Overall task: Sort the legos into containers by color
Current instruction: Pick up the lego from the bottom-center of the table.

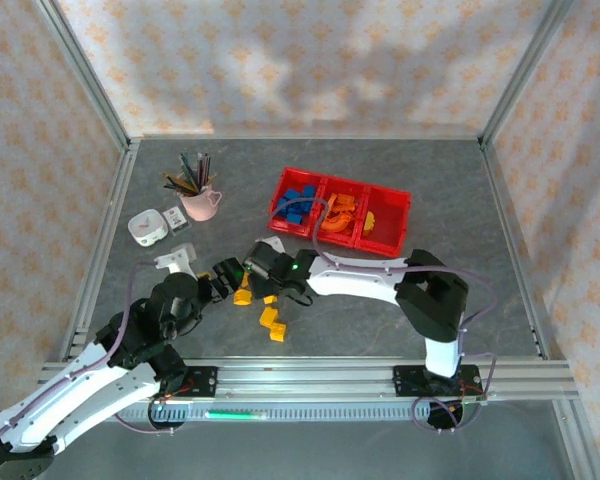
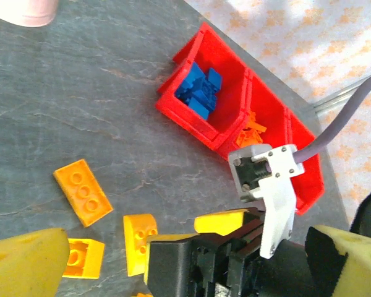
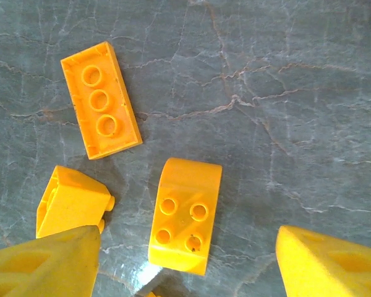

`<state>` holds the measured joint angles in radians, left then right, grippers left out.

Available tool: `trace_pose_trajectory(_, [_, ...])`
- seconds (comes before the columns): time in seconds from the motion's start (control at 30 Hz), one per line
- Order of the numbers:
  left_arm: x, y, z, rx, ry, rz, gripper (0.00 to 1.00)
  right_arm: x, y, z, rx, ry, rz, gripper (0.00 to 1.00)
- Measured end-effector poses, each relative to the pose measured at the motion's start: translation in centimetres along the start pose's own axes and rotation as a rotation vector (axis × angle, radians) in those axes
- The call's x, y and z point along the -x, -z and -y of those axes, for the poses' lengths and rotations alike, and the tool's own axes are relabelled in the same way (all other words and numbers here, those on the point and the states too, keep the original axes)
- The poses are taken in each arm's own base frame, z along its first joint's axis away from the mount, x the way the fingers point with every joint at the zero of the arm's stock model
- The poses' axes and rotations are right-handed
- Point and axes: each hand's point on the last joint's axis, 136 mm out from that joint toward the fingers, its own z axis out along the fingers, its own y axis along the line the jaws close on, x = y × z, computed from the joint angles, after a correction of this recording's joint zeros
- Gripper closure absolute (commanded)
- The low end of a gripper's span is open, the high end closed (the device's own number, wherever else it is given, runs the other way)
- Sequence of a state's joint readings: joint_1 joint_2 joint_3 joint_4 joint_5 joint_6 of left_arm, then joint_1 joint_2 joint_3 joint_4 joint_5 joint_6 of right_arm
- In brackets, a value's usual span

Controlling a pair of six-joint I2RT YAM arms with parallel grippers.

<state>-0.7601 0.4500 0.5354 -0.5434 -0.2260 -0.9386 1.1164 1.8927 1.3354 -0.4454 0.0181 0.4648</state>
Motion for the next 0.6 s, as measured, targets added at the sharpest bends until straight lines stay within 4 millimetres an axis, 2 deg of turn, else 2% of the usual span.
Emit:
trace_pose_trajectory(0.3, [-0.1,0.0,-2.4,0.094,0.004,0.021,0.01,0.0,-2.4,-0.5,-0.030,-0.027,-0.023,0.37])
trace_pose_trajectory(0.6, [-0.4,0.1,-3.1,0.118,-0.009,0.012,0.01,-1.0,-4.3,0.0,-0.063,-0.032,-0.055,0.49])
